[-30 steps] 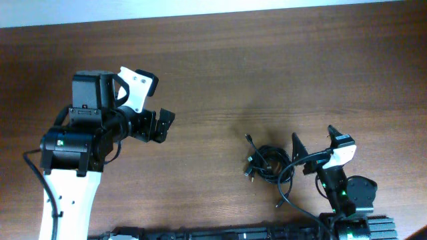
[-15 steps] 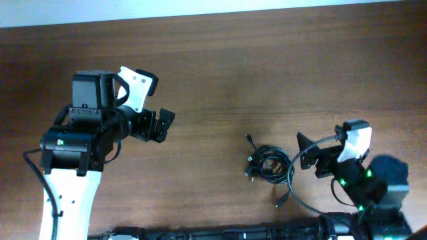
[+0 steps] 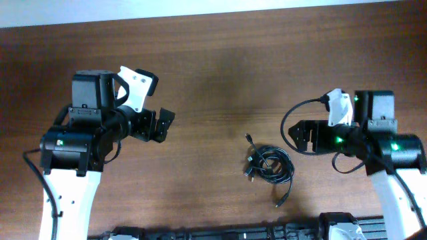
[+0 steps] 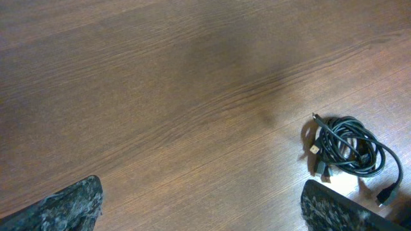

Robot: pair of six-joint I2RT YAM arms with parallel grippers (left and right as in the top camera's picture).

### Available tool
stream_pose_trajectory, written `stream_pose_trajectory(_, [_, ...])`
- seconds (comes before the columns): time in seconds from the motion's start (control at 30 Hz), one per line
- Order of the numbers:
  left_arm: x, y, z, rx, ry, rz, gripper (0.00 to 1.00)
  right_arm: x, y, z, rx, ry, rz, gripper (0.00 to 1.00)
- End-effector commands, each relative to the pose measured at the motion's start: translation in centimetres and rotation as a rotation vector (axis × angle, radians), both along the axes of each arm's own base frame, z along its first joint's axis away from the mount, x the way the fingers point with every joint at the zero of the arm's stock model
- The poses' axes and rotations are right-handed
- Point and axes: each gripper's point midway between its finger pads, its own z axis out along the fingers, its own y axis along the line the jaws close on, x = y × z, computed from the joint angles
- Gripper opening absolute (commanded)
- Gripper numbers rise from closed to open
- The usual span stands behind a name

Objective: Untangle cables
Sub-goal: 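Move the right gripper over the black cable bundle and lower onto it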

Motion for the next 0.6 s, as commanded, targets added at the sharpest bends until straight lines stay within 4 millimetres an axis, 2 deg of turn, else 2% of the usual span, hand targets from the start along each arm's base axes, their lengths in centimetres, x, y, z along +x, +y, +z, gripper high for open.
stream_pose_trajectory(0.0, [0.2, -0.1, 0.5, 0.009, -0.02, -0.013, 0.99, -0.2, 2.3, -0.3, 0.123, 0.073, 0.078, 0.99])
stream_pose_trajectory(0.17, [0.2, -0.1, 0.6, 0.009, -0.021, -0.013, 0.99, -1.6, 2.1, -3.0, 0.092, 0.216, 0.145, 0.97])
stream_pose_trajectory(0.57, [0.4, -0.1, 0.7, 0.007, -0.03, -0.013, 0.99, -1.1, 1.4, -7.7, 0.071, 0.423, 0.126, 0.97])
